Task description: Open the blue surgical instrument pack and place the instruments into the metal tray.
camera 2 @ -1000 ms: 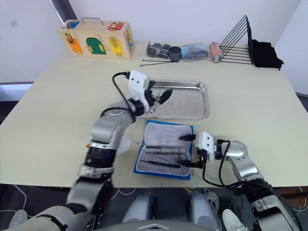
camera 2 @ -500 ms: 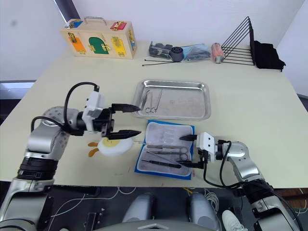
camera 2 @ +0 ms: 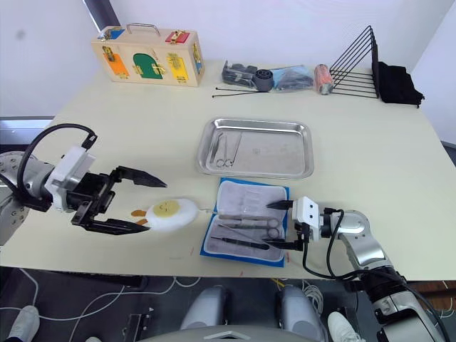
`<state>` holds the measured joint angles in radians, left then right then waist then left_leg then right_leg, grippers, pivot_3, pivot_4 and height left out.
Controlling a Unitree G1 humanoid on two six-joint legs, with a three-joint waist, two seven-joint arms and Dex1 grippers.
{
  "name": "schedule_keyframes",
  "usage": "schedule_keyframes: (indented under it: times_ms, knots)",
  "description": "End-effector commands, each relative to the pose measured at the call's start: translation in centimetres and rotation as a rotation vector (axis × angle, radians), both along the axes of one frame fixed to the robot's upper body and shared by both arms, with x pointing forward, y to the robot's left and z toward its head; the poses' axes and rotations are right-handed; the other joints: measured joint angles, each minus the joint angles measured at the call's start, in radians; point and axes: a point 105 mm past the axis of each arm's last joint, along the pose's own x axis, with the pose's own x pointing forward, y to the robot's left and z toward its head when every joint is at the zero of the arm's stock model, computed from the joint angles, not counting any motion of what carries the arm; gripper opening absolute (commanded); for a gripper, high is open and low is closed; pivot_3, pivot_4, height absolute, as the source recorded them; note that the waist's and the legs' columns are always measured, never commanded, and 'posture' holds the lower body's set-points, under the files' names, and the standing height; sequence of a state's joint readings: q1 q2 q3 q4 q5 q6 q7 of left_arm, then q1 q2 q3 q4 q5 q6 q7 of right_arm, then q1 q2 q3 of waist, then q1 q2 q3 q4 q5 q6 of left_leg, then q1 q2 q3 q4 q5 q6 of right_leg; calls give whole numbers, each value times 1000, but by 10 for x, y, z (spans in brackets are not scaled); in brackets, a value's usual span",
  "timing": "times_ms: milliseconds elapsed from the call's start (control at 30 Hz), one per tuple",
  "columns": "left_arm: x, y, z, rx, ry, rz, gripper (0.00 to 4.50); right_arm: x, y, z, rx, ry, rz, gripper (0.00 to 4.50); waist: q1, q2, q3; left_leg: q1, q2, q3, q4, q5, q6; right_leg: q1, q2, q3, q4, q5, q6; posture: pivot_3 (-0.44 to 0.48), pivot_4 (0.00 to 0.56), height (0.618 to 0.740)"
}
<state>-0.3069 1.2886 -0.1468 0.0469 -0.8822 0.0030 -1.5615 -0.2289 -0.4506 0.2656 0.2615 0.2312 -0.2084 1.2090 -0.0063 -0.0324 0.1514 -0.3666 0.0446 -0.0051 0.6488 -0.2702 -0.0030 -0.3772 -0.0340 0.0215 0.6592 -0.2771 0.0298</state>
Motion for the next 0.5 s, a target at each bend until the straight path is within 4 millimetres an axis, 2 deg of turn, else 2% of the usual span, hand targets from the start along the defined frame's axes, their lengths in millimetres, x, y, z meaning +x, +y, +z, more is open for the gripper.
schedule_keyframes:
  times_ms: [33, 267, 500]
  knots:
    - [-6, -2, 6, 20, -43, -89, 4454, -17, -13, -42, -112, 159, -9, 4500, 0, 0, 0, 0, -1, 0, 0, 0, 0, 0, 0, 0, 0, 0, 0, 0, 150, 740]
    - [10, -13, -8, 40, -105, -116, 4454, -16, -13, -42, -112, 158, -13, 4500, 3, -1, 0, -1, -1, 4, 1, 0, 0, 0, 1, -1, 1, 0, 0, 0, 150, 740]
    - [40, -43, -24, 40, -154, -95, 4454, -14, -10, -41, -106, 155, -19, 4500, 3, -3, 0, -1, -1, 3, 2, 0, 0, 0, 2, -1, 1, 2, 3, 0, 150, 740]
